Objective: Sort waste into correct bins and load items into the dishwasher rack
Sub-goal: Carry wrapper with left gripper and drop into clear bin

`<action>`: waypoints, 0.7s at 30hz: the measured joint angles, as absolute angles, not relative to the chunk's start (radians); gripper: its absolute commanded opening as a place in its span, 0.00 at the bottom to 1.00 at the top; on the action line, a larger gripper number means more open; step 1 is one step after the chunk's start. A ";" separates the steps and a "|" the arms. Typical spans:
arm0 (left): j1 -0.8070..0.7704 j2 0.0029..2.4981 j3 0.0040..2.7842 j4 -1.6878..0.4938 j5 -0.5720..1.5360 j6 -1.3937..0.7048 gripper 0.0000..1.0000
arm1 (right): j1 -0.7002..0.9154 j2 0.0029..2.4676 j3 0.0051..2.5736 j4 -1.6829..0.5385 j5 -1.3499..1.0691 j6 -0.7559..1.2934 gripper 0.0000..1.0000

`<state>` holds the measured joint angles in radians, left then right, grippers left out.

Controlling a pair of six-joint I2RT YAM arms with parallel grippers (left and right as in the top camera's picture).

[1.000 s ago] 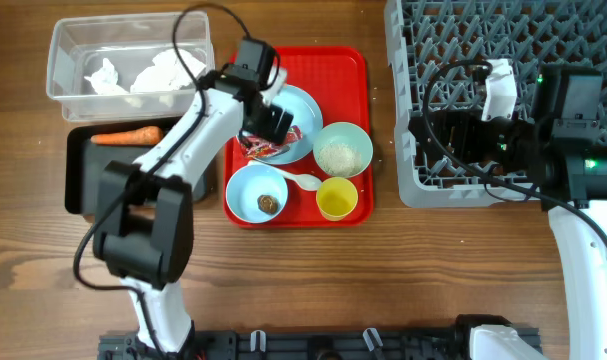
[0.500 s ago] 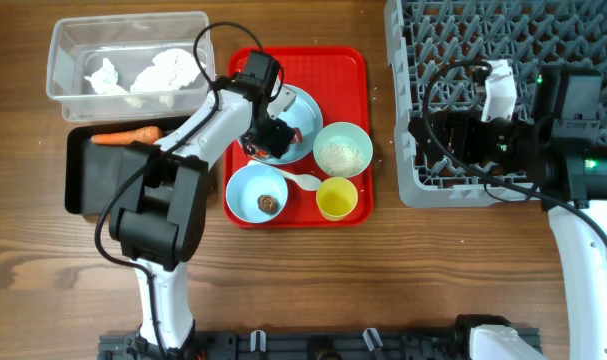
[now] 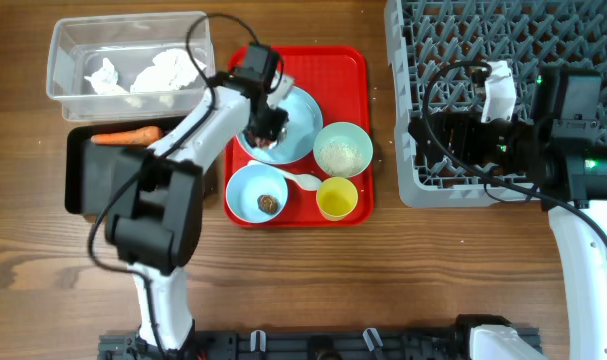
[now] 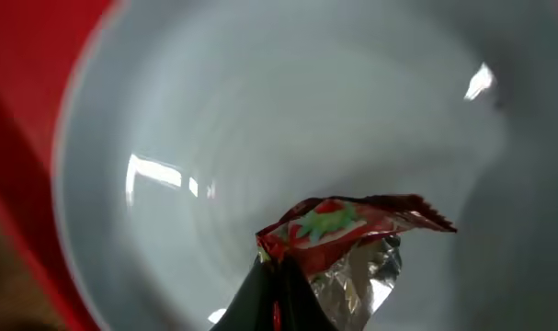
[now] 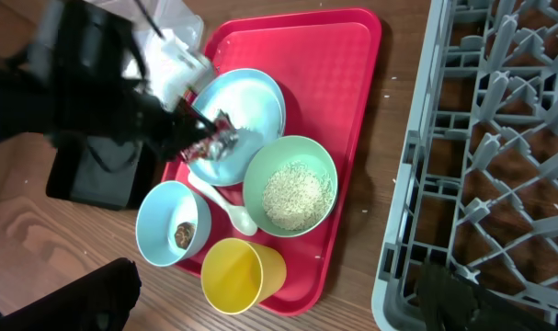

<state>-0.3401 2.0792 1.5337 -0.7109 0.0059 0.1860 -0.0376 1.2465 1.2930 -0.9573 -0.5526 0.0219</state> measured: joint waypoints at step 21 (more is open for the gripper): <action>0.057 1.934 1.622 -0.486 -0.112 0.068 1.00 | -0.038 1.246 1.293 -0.953 -0.552 0.022 0.99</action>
<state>0.0566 1.9335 1.6222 -0.4858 -0.1116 0.0685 -0.0376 1.2465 1.2930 -0.9527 -0.5522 0.0219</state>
